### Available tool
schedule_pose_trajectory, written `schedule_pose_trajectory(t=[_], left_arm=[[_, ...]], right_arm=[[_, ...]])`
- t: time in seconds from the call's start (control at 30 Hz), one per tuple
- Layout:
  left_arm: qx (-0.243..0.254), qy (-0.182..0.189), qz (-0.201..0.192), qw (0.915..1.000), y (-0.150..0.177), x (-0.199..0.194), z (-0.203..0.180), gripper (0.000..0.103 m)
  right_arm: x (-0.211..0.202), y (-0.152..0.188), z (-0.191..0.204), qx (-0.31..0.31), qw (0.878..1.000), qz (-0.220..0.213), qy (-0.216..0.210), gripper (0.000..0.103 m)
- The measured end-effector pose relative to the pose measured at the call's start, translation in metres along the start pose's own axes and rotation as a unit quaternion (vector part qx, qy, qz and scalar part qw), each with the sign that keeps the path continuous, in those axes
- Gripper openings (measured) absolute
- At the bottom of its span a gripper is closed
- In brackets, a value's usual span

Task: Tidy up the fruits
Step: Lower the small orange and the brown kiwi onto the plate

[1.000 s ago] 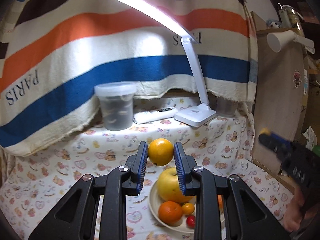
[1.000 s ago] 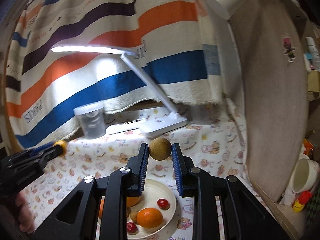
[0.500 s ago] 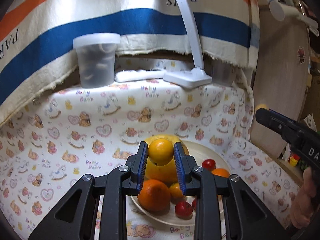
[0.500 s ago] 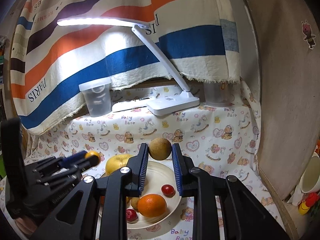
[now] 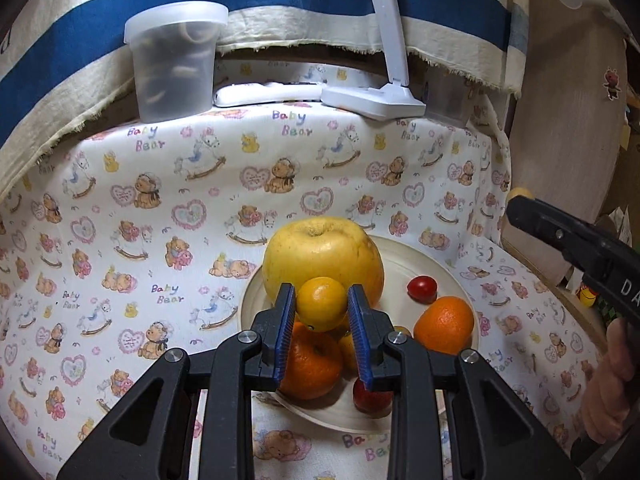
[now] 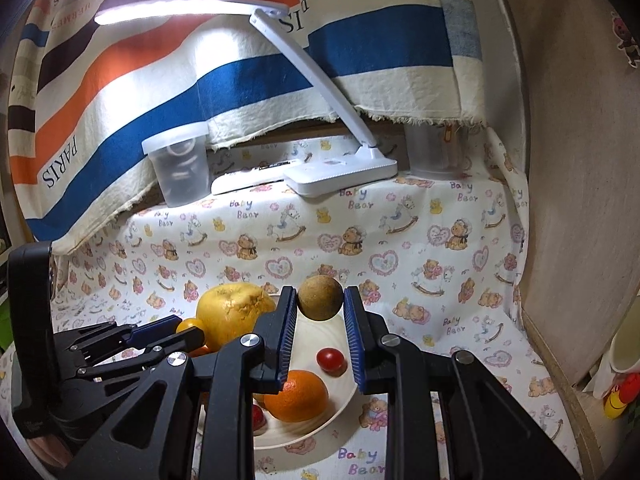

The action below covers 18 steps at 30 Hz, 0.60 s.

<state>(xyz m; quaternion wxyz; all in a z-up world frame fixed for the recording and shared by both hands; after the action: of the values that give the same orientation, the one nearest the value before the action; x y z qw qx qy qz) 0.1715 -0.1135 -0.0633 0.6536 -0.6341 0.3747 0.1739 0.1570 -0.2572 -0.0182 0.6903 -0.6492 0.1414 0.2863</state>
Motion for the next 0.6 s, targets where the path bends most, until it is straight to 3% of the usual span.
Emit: schedule_pose_trajectory(t=[0.2, 0.6], left_arm=[[0.002, 0.024, 0.01, 0.9997, 0.003, 0.001, -0.005, 0.026], [0.016, 0.029, 0.028, 0.9991, 0.012, 0.005, -0.014, 0.026]], right_arm=[[0.019, 0.01, 0.002, 0.008, 0.998, 0.046, -0.029, 0.025], [0.047, 0.032, 0.012, -0.007, 0.993, 0.103, -0.052, 0.025]])
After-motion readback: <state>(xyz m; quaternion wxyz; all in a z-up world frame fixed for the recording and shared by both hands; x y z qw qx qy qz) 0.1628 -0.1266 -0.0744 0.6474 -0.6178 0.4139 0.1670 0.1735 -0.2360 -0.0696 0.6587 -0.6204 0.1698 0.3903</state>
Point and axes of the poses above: each gripper's, at about its wrist camera, not at the fingertips, and x roughly the way its jaws point, z to its left, y to its underside, the point moved 9 cm from there along x, roughly the way its jaws point, and after that the axes turned 10 degrees about z, right-handed, at the moved point
